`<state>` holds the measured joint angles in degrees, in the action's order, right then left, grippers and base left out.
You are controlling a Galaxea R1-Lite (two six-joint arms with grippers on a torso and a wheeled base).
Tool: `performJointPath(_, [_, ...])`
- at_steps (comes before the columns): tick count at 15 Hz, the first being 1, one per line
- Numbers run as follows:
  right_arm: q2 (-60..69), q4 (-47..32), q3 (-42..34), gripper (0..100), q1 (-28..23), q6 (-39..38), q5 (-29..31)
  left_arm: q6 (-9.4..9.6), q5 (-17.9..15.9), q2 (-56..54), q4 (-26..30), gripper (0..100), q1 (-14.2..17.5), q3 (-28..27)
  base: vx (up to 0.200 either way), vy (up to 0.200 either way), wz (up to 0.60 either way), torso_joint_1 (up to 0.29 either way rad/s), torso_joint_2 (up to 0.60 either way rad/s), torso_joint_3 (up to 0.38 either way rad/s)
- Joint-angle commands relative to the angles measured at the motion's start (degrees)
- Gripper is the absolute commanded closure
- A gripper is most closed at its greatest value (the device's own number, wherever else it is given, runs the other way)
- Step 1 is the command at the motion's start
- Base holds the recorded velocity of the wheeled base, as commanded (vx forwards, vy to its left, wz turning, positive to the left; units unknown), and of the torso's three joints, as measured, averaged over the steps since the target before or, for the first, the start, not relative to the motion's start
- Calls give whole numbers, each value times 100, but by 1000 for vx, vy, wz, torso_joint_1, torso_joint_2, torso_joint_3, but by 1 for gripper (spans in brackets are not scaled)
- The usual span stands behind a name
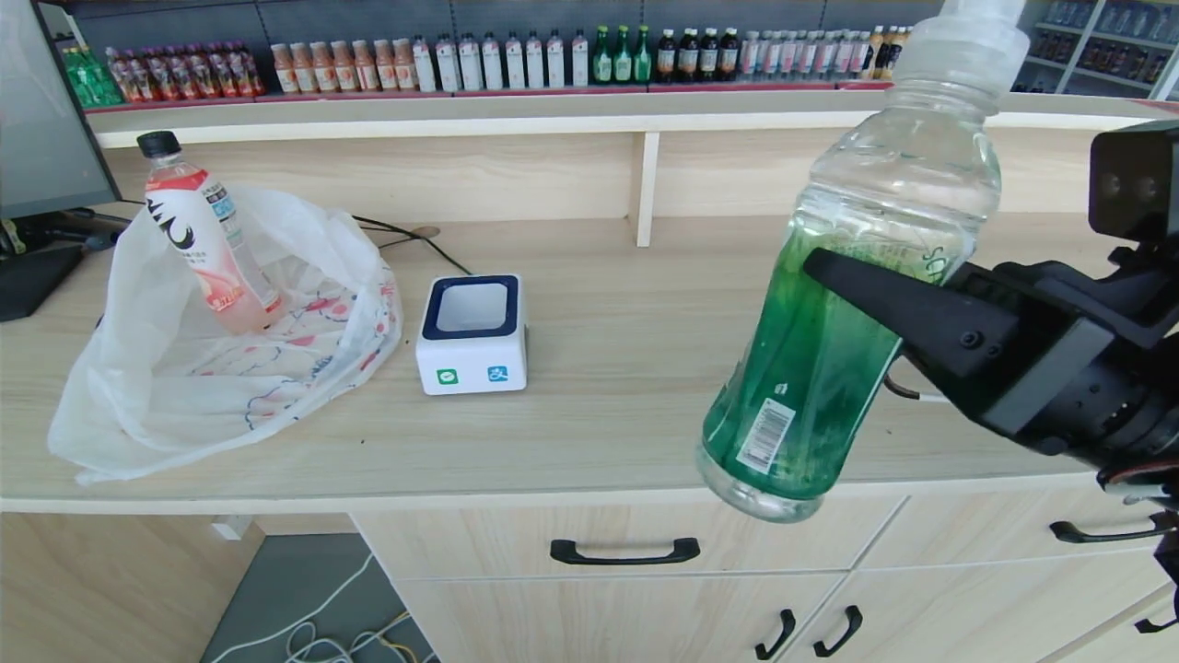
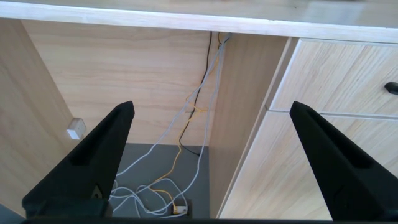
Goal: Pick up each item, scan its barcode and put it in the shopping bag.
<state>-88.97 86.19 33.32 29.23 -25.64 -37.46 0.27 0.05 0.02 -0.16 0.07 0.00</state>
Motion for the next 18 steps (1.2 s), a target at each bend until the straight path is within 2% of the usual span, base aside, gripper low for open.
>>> performJointPath(1, [64, -14, -238, 100, 39, 700, 608, 0, 4, -2, -2, 0, 1, 0, 0, 0, 0, 0, 0, 0])
performJointPath(5, [178, -304, -185, 100, 513, 2318, 1637, -9, 4, -2, -2, 0, 1, 0, 0, 0, 0, 0, 0, 0])
performJointPath(6, [257, -506, -176, 100, 759, 2739, 2568, 0, 4, -2, -2, 0, 1, 0, 0, 0, 0, 0, 0, 0])
performJointPath(7, [248, -533, -168, 100, 856, 2819, 2894, 0, 4, -2, -2, 0, 1, 0, 0, 0, 0, 0, 0, 0])
performJointPath(8, [134, -524, -194, 100, 979, 3205, 3781, 0, -5, -2, -2, 0, 1, 0, 0, 0, 0, 0, 0, 0])
performJointPath(9, [55, -489, -203, 100, 979, 3372, 4071, 0, 4, -2, -2, 0, 1, 0, 0, 0, 0, 0, 0, 0])
performJointPath(12, [-130, -375, -132, 100, 918, 3654, 4397, 0, 4, -2, -2, 0, 1, 0, 0, 0, 0, 0, 0, 0])
performJointPath(14, [-200, -366, -18, 100, 918, 3724, 5073, 0, 4, -2, -2, 0, 1, 0, 0, 0, 0, 0, 0, 0])
performJointPath(15, [-209, -357, 193, 100, 918, 3768, 5689, -9, 4, -2, -2, 0, 1, 0, 0, 0, 0, 0, 0, 0])
performJointPath(18, [-376, -313, 465, 100, 1058, 3803, 5891, -18, 4, -2, -2, 0, 1, 0, 0, 0, 0, 0, 0, 0])
